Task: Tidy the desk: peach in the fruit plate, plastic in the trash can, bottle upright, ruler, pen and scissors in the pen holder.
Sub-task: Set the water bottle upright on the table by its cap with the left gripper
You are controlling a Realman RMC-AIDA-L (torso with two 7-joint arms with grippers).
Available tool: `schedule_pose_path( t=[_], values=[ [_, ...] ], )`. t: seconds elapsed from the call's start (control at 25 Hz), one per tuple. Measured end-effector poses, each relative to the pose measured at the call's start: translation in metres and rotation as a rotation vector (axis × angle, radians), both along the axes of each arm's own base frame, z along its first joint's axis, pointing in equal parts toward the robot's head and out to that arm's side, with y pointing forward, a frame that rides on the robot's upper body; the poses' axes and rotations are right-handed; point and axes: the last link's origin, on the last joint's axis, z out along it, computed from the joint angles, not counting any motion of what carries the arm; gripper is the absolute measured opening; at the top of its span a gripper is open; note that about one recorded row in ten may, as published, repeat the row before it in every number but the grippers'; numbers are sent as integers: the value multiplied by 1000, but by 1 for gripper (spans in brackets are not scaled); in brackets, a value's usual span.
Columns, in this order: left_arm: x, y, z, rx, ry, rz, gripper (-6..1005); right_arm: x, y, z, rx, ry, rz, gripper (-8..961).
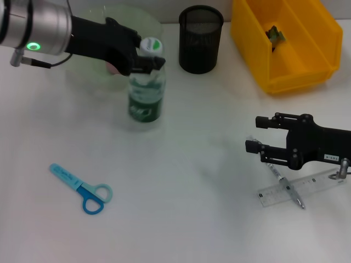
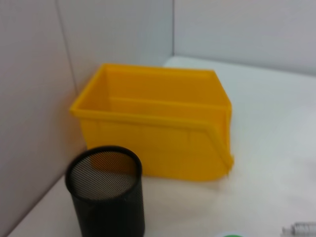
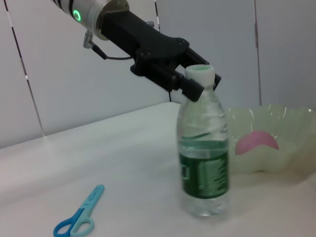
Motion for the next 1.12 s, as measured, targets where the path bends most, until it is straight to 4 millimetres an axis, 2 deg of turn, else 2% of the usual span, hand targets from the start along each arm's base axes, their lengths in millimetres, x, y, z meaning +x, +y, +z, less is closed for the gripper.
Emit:
schedule_pose_path(
  t=[0.2,0.48,0.52,0.64,0.76,0.92,0.96,1.12],
  values=[
    [-10,2,13,22,-93,46,459,-1,0,0,-1,1,1,639],
    [-17,2,21,26,-135,71,462,-2,2,0,-4,-1,6,638],
    [-25,0,27,22,-184,91,462,-2,2,0,-5,-1,7,638],
    [-29,-1,30,22,-206,96,463,-3,3,0,-6,-2,10,638],
    [-46,-8,40,42,-272,92,465,-3,3,0,-6,-1,10,638],
    [-51,-10,42,49,-283,89,466,-4,3,-1,-4,1,13,638],
    [-60,-17,45,60,-304,68,467,-4,4,-1,-3,0,14,638],
    [-76,-28,51,96,-367,56,469,-6,6,-1,-6,-2,21,638]
  ],
)
